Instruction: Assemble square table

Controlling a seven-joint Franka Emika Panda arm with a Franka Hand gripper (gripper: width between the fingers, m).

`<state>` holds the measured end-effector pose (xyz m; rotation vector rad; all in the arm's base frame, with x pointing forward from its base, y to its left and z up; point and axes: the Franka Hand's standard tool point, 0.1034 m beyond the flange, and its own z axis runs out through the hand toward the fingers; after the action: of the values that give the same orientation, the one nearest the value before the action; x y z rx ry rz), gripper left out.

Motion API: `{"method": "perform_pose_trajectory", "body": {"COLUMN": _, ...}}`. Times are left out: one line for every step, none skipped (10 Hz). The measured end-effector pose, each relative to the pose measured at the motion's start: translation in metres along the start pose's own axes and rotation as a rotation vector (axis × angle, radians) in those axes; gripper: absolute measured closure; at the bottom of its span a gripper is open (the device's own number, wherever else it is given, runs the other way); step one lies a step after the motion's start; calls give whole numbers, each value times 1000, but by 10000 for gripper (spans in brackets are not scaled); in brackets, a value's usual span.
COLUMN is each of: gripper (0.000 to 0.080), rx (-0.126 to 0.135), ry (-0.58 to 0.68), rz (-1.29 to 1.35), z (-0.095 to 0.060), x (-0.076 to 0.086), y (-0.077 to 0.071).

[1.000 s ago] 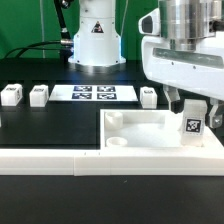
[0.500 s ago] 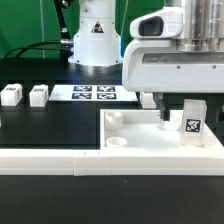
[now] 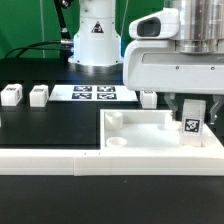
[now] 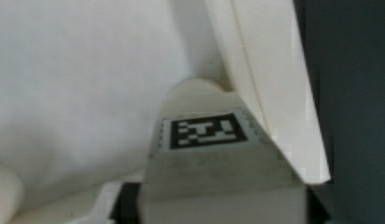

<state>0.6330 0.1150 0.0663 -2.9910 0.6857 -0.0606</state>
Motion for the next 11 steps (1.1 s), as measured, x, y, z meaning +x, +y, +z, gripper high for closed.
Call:
{"method": "perform_pose_trajectory", "body": {"gripper": 509, "rx": 0, "ry": 0, "rz": 54, "z": 0, "x": 0, "y": 0}}
{"method": "perform_pose_trajectory", "body": {"gripper": 509, "rx": 0, "ry": 0, "rz": 145, "z": 0, "x": 0, "y": 1}}
{"method": "perform_pose_trajectory", "body": {"gripper": 509, "rx": -1, "ry": 0, "rz": 228, "z": 0, "x": 0, "y": 1}}
{"method": "perform_pose_trajectory", "body": {"gripper": 509, "rx": -13, "ry": 6, "rz": 405, "z": 0, "x": -1, "y": 1}}
{"method": "perform_pose_trajectory", "body": {"gripper": 509, "rx": -24, "ry": 11, "rz": 594, "z": 0, "x": -1, "y": 2}}
{"method": "perform_pose_trajectory", "body": {"gripper": 509, "rx": -18, "ry": 4, "rz": 799, "z": 0, "x": -2, "y": 2}}
{"method": "perform_pose_trajectory", "body": {"gripper": 509, "rx": -3, "ry": -12, "rz": 986, "z": 0, "x": -2, "y": 5}}
{"method": "perform_pose_trajectory", "body": {"gripper": 509, "rx": -4, "ry": -11, "rz": 999, "z": 0, "x": -2, "y": 4}}
{"method": "perform_pose_trajectory", "body": {"gripper": 508, "rx": -4, "ry": -12, "rz": 1053, "z": 0, "x": -2, "y": 5}}
{"method": "perform_pose_trajectory", "body": {"gripper": 508, "rx": -3, "ry": -15, "rz": 1128, "z": 0, "x": -2, "y": 5}}
{"method": "perform_pose_trajectory", "body": {"gripper": 508, "rx": -3, "ry": -15, "rz": 1157, "z": 0, "x": -2, "y": 5}}
